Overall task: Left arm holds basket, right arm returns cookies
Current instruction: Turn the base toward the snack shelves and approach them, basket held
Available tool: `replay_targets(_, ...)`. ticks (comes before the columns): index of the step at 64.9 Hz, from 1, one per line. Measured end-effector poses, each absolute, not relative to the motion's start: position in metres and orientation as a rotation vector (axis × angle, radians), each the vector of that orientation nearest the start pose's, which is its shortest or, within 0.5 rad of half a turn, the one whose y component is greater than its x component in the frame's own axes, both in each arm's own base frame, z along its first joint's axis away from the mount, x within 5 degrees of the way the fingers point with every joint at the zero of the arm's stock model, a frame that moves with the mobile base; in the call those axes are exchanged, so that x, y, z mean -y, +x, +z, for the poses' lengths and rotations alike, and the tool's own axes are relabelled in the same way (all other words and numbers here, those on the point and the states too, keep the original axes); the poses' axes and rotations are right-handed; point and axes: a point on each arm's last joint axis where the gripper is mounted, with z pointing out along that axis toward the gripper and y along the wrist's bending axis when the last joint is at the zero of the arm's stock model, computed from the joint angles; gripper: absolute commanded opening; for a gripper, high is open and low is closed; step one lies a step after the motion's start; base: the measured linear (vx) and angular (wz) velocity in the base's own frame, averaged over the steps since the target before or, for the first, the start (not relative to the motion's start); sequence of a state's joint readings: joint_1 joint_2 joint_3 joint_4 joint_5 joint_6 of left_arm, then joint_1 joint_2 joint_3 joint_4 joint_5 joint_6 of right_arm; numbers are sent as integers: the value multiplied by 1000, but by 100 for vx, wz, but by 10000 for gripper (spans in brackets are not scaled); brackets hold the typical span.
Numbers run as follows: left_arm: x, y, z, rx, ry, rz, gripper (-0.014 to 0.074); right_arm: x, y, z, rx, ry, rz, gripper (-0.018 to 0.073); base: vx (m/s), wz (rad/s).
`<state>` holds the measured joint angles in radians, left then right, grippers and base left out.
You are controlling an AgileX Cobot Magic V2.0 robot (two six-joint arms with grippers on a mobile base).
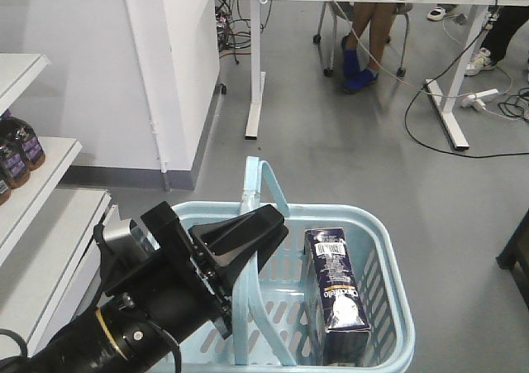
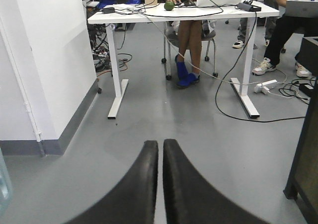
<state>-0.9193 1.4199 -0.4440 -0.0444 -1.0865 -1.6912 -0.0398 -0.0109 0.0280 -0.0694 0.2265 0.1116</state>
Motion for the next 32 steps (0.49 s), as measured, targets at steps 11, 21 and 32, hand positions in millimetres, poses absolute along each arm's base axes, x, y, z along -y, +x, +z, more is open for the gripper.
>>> replay_targets(11,205,161,245,-1612,-720,-2075,-3,4,56,184,-1725,84,-10,-6,23,25)
replay_targets(21,205,161,245,-1612,-720,-2075,-3,4,56,184,-1725,84,-10,-6,18,41)
replay_targets(32,205,161,245,-1612,-720,-2075,-3,4,56,184,-1725,84,-10,-6,14,50)
